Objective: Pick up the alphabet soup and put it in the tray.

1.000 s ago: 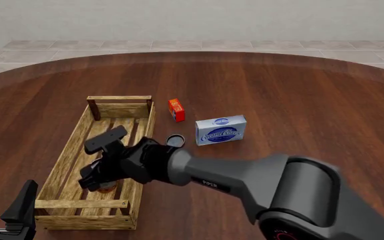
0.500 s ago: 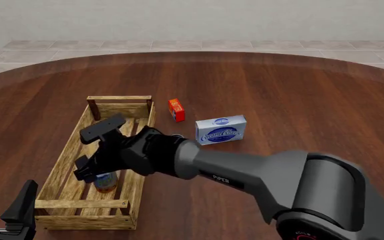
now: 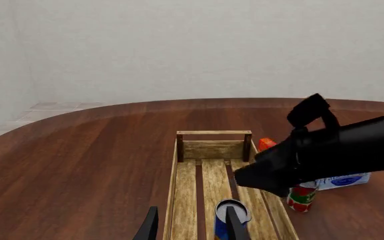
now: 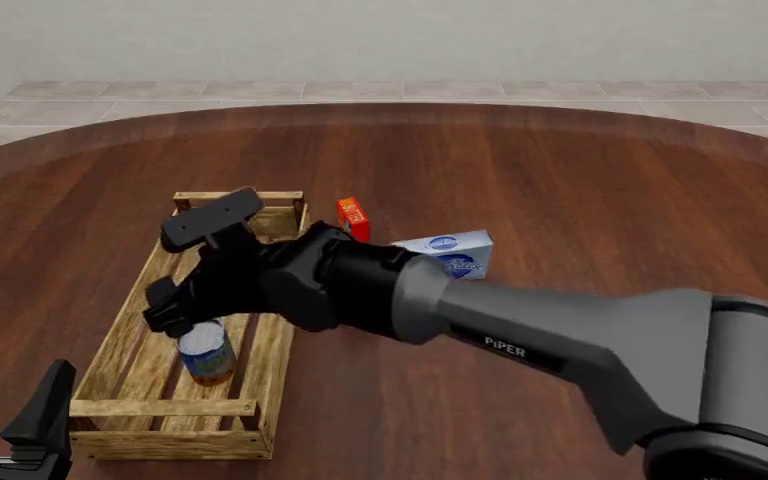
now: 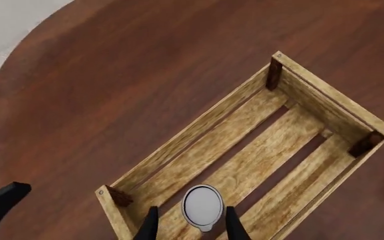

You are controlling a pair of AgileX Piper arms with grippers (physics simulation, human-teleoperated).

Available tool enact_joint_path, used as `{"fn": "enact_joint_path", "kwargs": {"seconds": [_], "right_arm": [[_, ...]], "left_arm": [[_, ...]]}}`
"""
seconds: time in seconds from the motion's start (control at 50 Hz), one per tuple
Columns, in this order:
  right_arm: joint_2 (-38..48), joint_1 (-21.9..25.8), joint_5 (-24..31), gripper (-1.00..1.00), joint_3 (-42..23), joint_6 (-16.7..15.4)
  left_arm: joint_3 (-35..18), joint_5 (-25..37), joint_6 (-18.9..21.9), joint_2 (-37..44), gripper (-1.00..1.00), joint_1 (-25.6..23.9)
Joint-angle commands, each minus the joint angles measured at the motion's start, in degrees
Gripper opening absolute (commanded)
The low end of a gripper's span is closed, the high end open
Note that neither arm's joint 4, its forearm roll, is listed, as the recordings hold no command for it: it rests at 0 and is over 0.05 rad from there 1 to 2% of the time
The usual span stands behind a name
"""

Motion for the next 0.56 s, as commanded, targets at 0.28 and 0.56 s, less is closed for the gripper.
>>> {"fn": "enact_joint_path", "kwargs": {"seconds": [0.28, 0.56], "right_arm": [[-14.0, -5.61, -10.82, 1.0, 13.36, -0.89], [-24.57, -9.97, -16.49, 1.0, 22.61, -2.71]], "left_arm": [[0.0, 0.0, 0.0, 0.0, 1.0, 0.0], [0.0, 0.0, 0.0, 0.0, 1.0, 0.0]]}}
